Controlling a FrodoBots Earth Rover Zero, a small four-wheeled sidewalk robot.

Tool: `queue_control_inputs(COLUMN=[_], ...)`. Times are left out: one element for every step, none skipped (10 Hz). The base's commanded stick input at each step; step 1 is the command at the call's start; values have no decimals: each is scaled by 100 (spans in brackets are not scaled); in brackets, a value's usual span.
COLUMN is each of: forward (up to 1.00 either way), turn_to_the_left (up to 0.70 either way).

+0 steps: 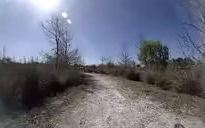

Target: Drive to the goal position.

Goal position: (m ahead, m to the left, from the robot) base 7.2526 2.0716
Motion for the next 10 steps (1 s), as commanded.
queue_control_inputs(forward=[70, 70, 70, 70, 70, 70, 70, 70, 70, 70], turn_to_the_left=[0, 0, 0, 0, 0, 0, 0, 0, 0, 0])
